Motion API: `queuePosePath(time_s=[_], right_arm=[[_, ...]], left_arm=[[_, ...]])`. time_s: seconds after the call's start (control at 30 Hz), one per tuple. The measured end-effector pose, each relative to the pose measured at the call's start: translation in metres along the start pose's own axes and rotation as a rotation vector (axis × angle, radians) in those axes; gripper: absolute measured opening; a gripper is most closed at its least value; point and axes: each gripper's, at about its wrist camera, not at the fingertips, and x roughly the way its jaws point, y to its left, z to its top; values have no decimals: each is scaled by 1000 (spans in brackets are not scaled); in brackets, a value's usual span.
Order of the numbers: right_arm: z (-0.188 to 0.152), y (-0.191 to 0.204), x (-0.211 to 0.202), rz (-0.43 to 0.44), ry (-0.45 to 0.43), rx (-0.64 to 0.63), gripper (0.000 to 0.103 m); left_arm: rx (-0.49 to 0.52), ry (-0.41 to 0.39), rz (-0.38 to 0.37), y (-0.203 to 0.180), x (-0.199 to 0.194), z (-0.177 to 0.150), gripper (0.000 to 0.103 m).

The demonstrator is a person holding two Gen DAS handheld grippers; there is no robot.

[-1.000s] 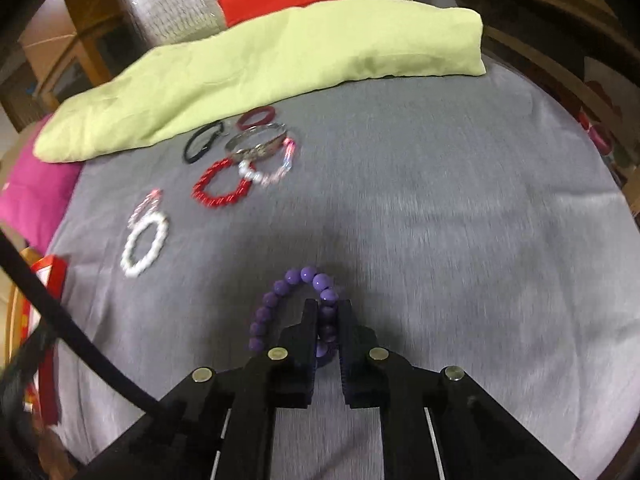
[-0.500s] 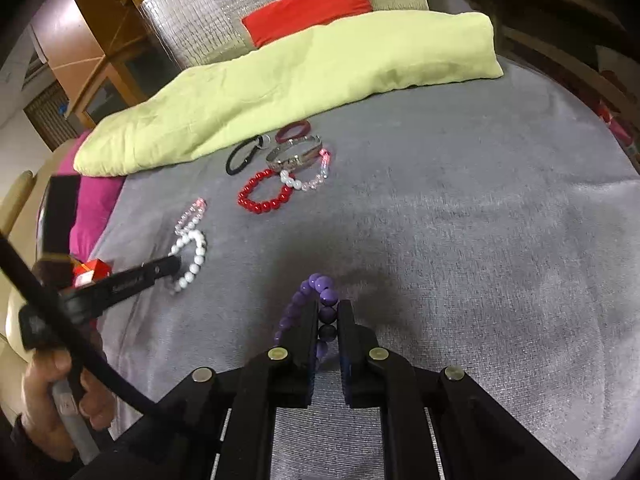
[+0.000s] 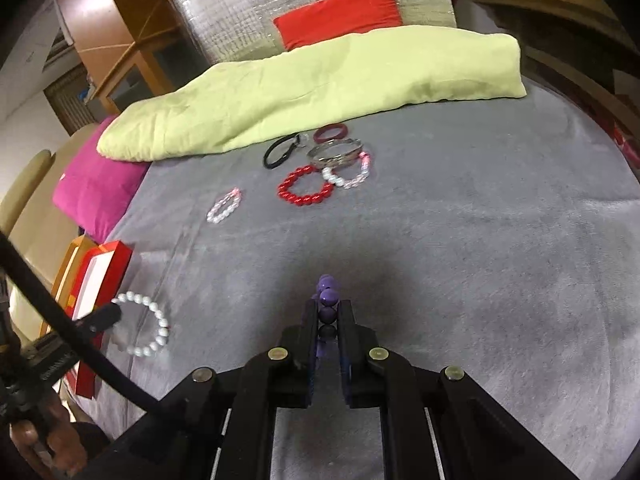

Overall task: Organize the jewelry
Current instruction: 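Carry both bracelets to the red-rimmed tray and open both tools to release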

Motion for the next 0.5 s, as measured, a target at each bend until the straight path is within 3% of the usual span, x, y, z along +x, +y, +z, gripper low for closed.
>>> queuePosePath(time_s=[0.33, 0.5], right_arm=[[-14, 76, -9, 84, 24, -100, 10], [-5, 139, -13, 167, 25, -167, 10]], left_arm=[[-86, -88, 46, 77, -48, 13, 10], [-136, -113, 88, 123, -64, 14, 10]])
